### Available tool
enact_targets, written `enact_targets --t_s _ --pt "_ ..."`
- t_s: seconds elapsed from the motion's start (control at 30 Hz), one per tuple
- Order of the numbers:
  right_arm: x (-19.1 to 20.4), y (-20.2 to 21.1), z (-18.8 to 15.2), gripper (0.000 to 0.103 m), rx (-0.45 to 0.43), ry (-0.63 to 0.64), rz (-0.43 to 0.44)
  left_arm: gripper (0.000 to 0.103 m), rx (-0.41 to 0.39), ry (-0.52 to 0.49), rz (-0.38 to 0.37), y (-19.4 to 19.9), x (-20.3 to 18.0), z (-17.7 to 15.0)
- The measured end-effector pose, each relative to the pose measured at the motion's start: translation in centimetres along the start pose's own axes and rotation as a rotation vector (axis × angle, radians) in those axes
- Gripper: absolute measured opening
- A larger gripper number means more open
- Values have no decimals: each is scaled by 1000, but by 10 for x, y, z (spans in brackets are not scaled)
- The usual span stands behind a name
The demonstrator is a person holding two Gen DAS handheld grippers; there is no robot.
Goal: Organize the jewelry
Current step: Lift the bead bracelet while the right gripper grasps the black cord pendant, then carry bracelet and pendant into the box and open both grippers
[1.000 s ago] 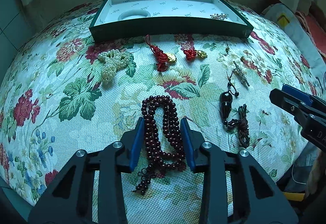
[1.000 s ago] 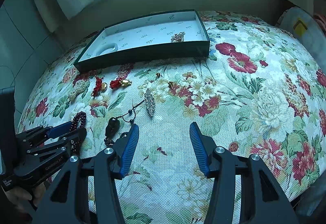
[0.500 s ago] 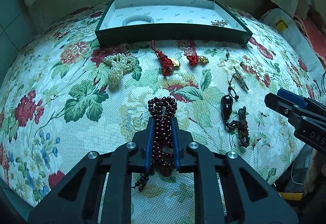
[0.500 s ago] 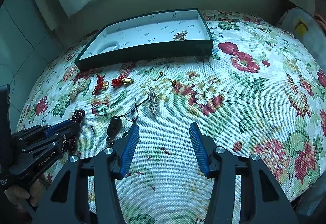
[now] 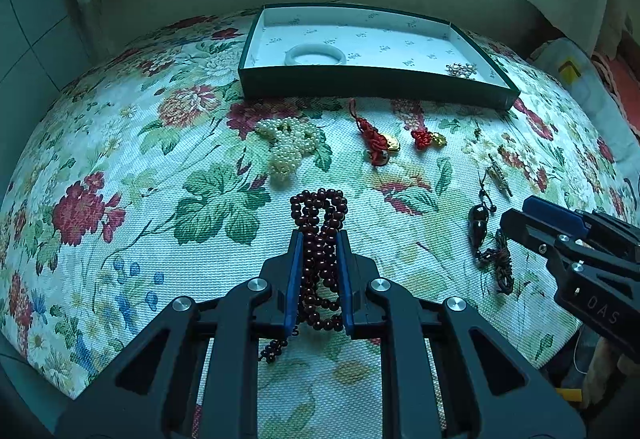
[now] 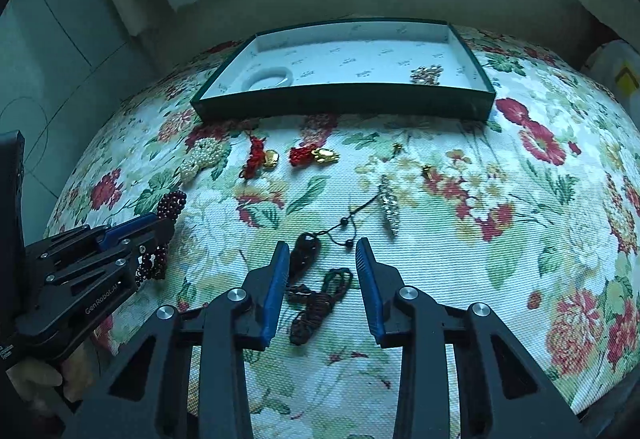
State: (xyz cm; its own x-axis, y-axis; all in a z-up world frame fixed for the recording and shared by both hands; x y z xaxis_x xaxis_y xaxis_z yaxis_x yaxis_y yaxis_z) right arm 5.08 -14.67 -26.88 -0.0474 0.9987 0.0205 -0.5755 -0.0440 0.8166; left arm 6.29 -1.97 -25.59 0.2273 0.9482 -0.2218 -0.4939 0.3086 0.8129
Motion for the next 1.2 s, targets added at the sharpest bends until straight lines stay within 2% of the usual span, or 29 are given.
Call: enact_targets --t_s 0.37,0.43,0.6,0.9,1.2 --pt "19 -21 -1 31 45 40 -22 16 5 39 10 -1 15 0" --pt "20 -24 -1 27 50 48 -29 16 8 42 10 -2 16 -1" --pt "19 -25 0 20 38 68 -52 16 17 44 10 -4 16 -2" --pt "16 -18 -3 20 28 59 -27 16 27 46 12 -7 16 -4" --pt "11 11 6 20 -45 52 -21 16 30 42 6 -5 11 -4"
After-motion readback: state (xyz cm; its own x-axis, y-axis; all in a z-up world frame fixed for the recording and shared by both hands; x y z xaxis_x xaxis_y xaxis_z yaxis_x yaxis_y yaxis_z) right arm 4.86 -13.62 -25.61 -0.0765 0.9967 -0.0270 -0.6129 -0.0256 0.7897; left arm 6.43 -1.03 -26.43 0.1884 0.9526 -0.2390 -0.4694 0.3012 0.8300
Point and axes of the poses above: each gripper's, at about its wrist camera, not at the fingertips, and y roughly against the way its jaws point, x to its left, z to its top, the point moved 8 cm from there along -y, roughly the way its jaws point, and after that the axes turned 12 degrees about -z, right-handed, at the moved point
